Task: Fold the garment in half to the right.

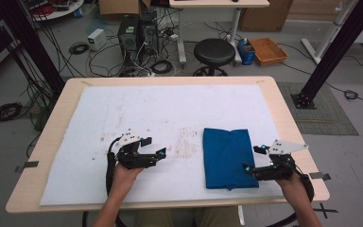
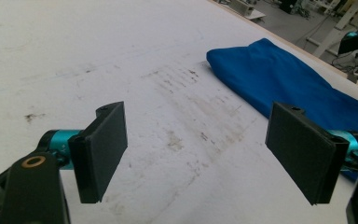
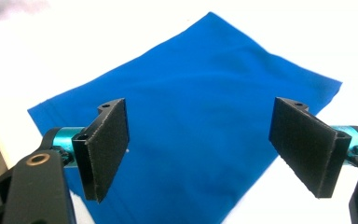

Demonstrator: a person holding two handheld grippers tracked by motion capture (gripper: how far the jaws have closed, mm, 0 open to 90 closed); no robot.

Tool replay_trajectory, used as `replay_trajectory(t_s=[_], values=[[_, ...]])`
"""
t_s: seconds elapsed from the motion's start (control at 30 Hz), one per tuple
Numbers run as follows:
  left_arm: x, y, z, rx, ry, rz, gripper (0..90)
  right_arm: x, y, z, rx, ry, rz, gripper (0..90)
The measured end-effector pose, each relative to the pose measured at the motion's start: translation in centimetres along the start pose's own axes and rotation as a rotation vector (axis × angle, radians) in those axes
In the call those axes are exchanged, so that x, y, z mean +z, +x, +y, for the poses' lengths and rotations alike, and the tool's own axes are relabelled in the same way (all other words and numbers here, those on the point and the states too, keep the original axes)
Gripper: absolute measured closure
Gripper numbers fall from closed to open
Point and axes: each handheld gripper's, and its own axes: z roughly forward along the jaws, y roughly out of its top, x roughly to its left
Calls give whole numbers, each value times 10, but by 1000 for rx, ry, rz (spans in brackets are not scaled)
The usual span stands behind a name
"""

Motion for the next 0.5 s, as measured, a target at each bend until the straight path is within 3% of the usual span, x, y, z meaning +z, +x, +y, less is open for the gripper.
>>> replay_trajectory(t_s=[0.1, 0.13, 0.23, 0.27, 0.3, 0.33, 0.5], values=[[-7, 3, 1, 4, -3, 7, 207, -1, -4, 3, 9, -13, -32, 174], [-8, 4, 1, 4, -6, 8, 207, -2, -6, 3, 38, -16, -53, 112], [-12, 5, 2, 6, -8, 7, 207, -3, -7, 2, 49, -20, -59, 110], [-14, 6, 2, 7, -6, 7, 207, -3, -8, 0, 58, -28, -70, 41], [-14, 6, 1, 6, -11, 3, 207, -3, -8, 0, 58, -28, -70, 41], [-15, 6, 1, 4, -10, 1, 207, -4, -9, -2, 88, -34, -104, 2], [-20, 7, 2, 16, -14, -7, 207, -10, -11, -4, 98, -54, -103, 3]])
